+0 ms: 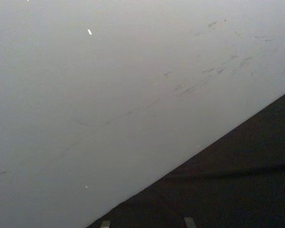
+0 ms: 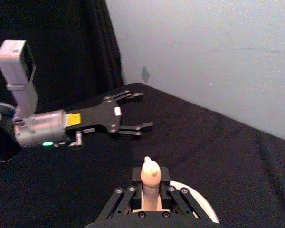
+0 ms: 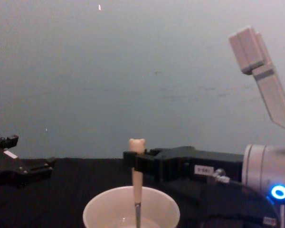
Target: Pick up the stirring spoon with one hand, stir inside the cup, then place it back in its original position.
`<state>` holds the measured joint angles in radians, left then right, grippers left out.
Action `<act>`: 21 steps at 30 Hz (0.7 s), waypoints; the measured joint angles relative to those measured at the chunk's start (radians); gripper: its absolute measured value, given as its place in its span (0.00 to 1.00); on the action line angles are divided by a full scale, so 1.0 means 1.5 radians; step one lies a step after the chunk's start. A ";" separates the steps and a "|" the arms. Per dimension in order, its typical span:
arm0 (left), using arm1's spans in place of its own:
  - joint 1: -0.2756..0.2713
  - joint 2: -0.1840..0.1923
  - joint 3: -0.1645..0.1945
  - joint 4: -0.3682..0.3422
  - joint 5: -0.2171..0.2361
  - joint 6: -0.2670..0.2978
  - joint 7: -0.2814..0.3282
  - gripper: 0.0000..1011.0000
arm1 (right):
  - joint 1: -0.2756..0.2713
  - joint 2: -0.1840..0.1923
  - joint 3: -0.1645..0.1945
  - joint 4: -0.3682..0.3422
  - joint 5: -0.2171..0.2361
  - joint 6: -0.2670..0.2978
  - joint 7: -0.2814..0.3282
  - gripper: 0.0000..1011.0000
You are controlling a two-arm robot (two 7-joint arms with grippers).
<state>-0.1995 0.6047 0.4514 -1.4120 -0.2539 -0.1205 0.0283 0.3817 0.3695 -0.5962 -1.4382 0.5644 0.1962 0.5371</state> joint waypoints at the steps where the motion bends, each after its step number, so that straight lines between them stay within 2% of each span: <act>1: 0.000 0.000 0.000 0.000 0.000 0.000 0.000 0.99 | 0.000 -0.001 -0.003 0.000 0.000 0.000 0.001 0.21; 8: 0.000 0.000 0.000 0.000 0.000 0.000 0.000 0.99 | 0.017 -0.017 -0.022 0.019 -0.004 -0.007 0.003 0.21; 11: 0.000 0.000 0.000 0.000 0.000 0.000 0.000 0.99 | 0.034 -0.034 -0.029 0.048 -0.014 -0.018 0.000 0.21; 21: 0.000 0.000 0.000 0.000 0.000 0.000 0.000 0.99 | 0.071 -0.067 -0.023 0.117 -0.032 -0.037 -0.014 0.21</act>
<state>-0.1995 0.6047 0.4514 -1.4120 -0.2539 -0.1205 0.0283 0.4876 0.2689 -0.6307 -1.2627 0.5160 0.1409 0.5163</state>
